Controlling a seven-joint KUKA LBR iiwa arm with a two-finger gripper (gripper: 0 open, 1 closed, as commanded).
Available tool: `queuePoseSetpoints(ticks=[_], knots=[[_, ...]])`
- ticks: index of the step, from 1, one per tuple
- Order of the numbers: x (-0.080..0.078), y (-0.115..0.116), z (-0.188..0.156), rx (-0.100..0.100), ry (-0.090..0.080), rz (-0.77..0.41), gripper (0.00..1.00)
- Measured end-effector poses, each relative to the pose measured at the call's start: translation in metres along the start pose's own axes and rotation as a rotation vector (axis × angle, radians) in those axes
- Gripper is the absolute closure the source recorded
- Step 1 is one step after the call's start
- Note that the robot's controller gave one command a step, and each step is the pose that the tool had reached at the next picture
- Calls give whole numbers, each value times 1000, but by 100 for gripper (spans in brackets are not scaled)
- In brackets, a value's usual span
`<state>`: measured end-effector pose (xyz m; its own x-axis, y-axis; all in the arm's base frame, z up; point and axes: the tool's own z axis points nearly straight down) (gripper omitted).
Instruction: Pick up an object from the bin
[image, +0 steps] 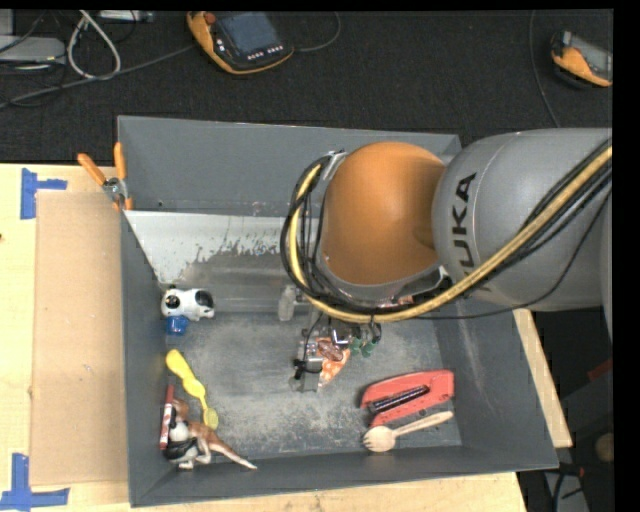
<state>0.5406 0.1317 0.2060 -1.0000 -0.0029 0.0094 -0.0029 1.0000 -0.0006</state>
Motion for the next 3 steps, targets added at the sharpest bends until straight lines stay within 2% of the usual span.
queuePoseSetpoints(ticks=[1,2,3], knots=[[-2,-1,-5,-1,-8,4,0],[-7,-26,14,-3,-9,-90,0],[50,-46,6,-1,-5,-208,0]])
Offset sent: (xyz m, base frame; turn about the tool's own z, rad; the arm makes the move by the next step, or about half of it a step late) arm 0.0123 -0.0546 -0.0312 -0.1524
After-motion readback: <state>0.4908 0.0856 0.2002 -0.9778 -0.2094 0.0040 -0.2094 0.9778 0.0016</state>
